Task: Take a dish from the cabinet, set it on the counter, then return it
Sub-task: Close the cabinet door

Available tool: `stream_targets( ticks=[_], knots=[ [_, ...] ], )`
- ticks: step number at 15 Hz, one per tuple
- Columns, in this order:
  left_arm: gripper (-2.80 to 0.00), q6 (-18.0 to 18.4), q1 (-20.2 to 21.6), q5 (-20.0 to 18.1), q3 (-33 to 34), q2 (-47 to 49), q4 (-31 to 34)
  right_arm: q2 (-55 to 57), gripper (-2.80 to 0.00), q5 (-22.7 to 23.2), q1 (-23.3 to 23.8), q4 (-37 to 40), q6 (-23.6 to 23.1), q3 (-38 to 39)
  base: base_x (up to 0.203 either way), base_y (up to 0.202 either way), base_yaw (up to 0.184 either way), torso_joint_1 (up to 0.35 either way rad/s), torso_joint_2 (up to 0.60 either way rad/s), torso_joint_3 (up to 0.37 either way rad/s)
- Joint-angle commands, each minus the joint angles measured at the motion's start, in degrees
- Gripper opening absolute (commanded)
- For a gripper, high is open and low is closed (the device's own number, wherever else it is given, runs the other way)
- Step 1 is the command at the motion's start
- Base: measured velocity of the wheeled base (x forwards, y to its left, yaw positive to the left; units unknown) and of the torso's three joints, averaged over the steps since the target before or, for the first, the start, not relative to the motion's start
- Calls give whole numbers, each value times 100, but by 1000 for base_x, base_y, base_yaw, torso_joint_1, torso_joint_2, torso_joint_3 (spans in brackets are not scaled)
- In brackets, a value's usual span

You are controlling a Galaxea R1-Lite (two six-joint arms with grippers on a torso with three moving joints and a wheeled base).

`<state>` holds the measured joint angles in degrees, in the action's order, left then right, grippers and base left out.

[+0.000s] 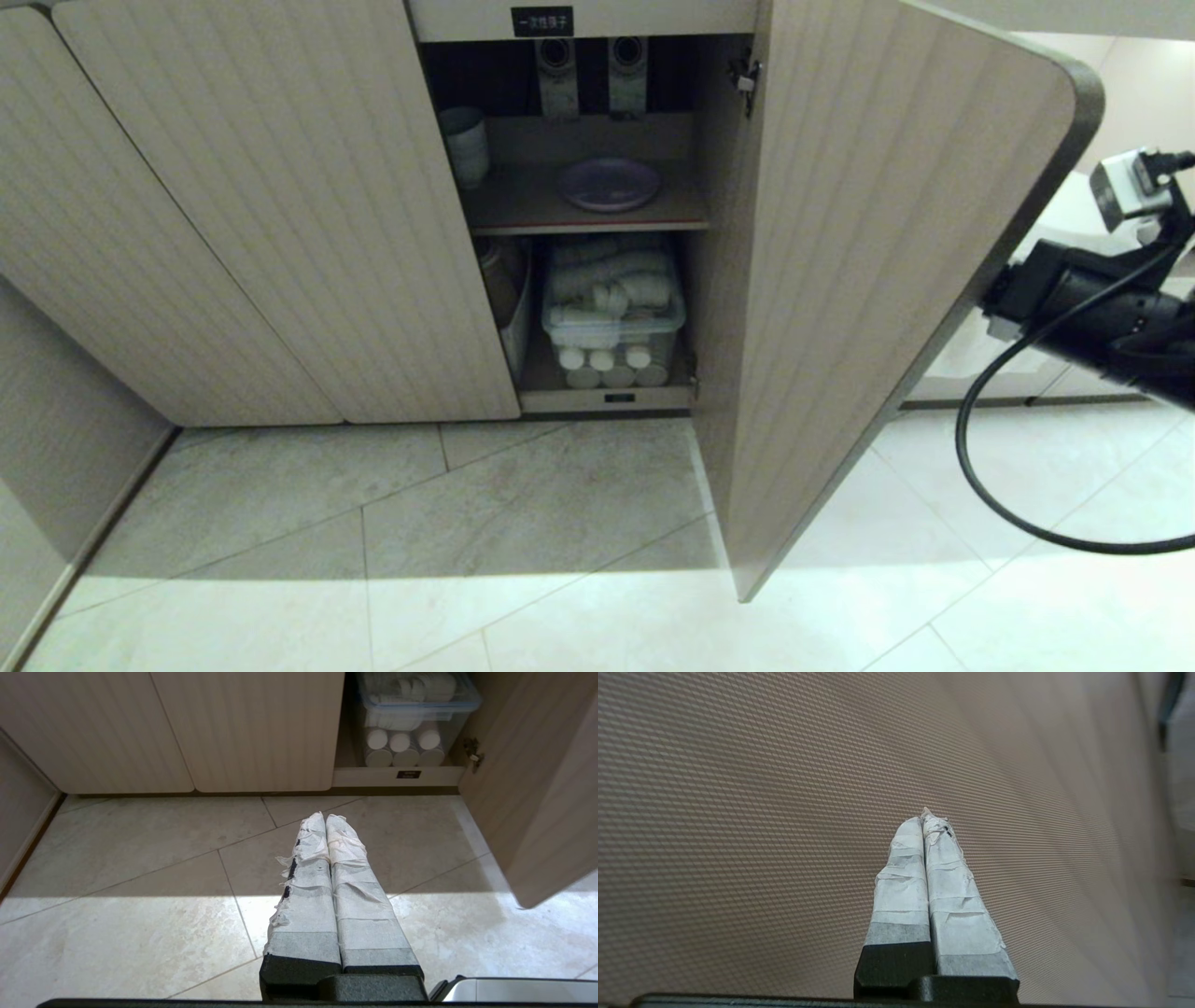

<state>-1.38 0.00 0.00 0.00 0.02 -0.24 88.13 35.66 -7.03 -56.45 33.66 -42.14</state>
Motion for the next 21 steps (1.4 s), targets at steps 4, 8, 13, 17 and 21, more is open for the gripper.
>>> stream_targets(
  ticks=[4,8,13,17,21],
  knots=[
    [-280,-3,0,0,0,-2,-2,258,-280,-6,-708,-336,-6,-63,0,0,0,0,0,0],
    [-280,-3,0,0,0,-2,-2,501,-280,-220,-1459,-655,-81,-92,0,0,0,0,0,0],
    [-280,-3,0,0,0,-2,-2,1061,-280,-762,-1993,-904,-631,-442,0,0,0,0,0,0],
    [-280,-3,0,0,0,-2,-2,1528,-280,-1251,-2233,-924,-711,-1032,0,0,0,0,0,0],
    [-280,-3,0,0,0,-2,-2,2170,-280,-2005,-2491,-922,-712,-1909,0,0,0,0,0,0]
  ],
)
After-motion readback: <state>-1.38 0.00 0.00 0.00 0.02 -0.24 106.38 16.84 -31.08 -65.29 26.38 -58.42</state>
